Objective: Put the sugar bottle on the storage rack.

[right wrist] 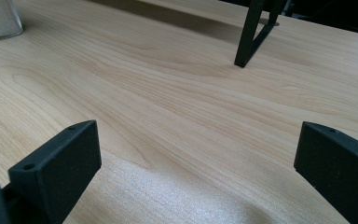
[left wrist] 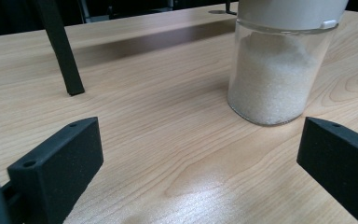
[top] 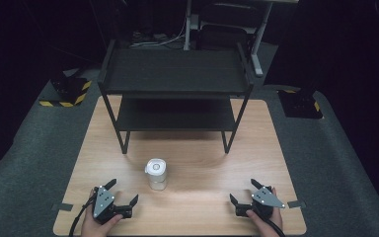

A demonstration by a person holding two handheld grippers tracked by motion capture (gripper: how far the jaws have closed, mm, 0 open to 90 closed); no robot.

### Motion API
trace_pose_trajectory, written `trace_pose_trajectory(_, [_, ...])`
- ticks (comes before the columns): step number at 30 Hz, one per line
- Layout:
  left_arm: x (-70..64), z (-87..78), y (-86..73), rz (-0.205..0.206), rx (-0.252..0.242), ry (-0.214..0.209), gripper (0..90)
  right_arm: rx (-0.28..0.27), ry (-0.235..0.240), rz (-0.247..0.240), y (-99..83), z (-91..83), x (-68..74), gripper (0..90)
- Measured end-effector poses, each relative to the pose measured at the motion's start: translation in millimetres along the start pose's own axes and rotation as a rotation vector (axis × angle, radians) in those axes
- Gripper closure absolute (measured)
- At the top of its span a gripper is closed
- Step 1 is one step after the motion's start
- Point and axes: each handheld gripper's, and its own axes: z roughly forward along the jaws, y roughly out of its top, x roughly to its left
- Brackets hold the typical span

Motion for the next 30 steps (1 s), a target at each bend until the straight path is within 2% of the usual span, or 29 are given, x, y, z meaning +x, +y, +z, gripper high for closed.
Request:
trace_pose_trajectory(5, [0.5,-0.3,0.0,-0.001,0.000,-0.002,0.5,-0.009,0.013,0.017,-1.7,-0.5,-3.3,0.2])
trace_pose_trajectory(14, [0.6,-2.4,-1.1,0.004,-0.009,-0.012,0.5,-0.015,0.012,0.008,-2.7,-1.1,-2.6,0.2])
trace_pose_trajectory(19, [2.0,-3.9,0.2,-0.022,-0.029,-0.010,0.5,-0.014,0.012,0.001,-2.4,-1.0,-2.3,0.2])
trace_pose_trajectory(30, [-8.5,-18.3,19.6,-0.039,-0.152,-0.009,0.5,-0.022,0.010,-0.005,-3.9,-1.4,-1.3,0.2])
